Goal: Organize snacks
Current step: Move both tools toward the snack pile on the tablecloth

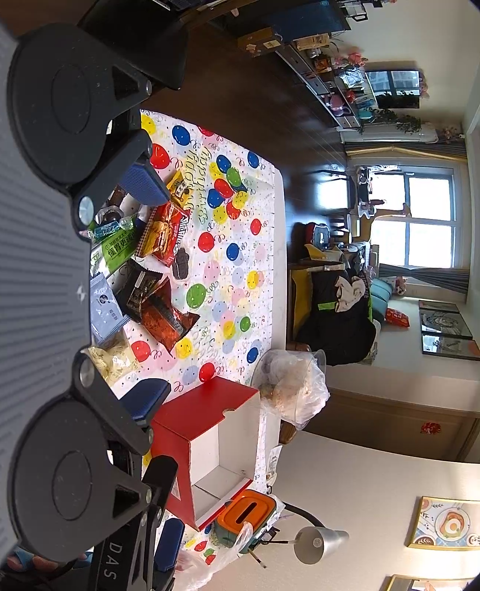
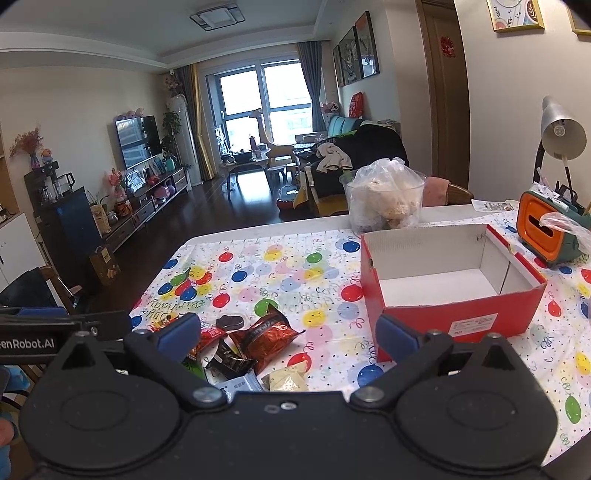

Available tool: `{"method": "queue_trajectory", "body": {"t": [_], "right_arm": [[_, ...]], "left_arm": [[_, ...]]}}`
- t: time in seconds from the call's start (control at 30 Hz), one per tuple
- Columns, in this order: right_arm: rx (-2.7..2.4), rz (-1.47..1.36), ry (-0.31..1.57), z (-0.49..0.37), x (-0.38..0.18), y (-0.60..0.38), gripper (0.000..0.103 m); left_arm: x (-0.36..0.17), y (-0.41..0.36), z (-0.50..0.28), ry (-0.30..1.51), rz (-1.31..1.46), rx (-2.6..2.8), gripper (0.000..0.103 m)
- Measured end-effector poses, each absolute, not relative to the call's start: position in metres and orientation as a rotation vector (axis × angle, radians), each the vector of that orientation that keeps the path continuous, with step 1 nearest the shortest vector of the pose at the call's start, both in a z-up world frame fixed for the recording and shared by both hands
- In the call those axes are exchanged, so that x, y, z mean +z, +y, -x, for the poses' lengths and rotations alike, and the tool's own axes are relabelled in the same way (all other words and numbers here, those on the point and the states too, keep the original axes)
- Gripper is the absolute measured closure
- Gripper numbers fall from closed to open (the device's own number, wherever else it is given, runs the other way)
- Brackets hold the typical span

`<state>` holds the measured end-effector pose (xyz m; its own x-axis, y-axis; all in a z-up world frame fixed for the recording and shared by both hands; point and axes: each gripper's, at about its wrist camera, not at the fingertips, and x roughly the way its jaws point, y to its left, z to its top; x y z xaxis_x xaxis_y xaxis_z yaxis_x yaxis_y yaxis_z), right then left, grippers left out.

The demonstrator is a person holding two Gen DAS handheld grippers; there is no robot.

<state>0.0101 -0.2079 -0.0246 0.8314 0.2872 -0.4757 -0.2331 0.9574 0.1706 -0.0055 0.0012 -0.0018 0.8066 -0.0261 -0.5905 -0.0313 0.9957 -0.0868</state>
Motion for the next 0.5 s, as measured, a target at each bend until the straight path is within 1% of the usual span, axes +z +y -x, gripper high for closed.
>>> {"method": "queue_trajectory", "body": {"t": [0.5], "right_arm": [[0.261,-0.104,0.502,-0.0096,-0.0231,-0.2078,0.001]], "left_arm": [[-0.0004,-0.0014,0.0030,0.625,0.085,-0.012,0.002]]}}
